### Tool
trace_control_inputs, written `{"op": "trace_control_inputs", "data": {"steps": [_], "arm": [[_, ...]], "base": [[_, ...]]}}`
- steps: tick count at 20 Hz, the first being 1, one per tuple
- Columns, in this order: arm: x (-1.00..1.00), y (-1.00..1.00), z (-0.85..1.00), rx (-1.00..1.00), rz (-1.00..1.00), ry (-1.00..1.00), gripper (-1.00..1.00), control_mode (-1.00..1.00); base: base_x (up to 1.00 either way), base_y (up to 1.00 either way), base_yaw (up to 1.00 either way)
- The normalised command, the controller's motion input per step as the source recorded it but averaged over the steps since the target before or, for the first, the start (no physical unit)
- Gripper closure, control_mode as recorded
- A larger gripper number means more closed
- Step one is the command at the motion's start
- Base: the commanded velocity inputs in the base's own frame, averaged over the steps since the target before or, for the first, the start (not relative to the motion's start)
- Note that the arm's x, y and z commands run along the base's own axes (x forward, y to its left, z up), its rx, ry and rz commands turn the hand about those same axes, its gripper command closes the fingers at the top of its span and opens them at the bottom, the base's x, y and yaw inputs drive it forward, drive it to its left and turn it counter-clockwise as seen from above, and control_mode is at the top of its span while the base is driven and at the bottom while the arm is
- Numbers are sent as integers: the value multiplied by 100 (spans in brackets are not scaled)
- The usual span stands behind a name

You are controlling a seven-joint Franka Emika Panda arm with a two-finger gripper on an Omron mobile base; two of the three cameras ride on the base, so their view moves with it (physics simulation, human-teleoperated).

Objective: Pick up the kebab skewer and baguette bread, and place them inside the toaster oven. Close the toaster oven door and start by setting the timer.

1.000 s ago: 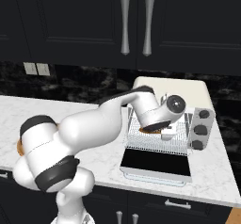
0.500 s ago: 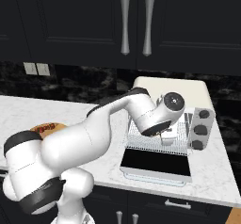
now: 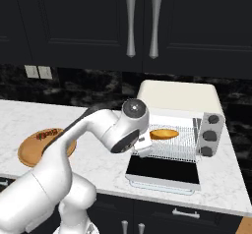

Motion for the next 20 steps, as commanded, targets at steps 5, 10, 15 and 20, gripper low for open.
{"op": "trace_control_inputs", "data": {"steps": [5,10,15,20], "arm": [[0,100,20,-13,10,9,-100,-100],[10,100,11,-8,8,9,-100,-100],[36,100,1,-4,9,6,-100,-100],[41,99,0,0,11,9,-100,-100]], "base": [[0,0,0],[0,0,0],[0,0,0],[0,0,0]]}}
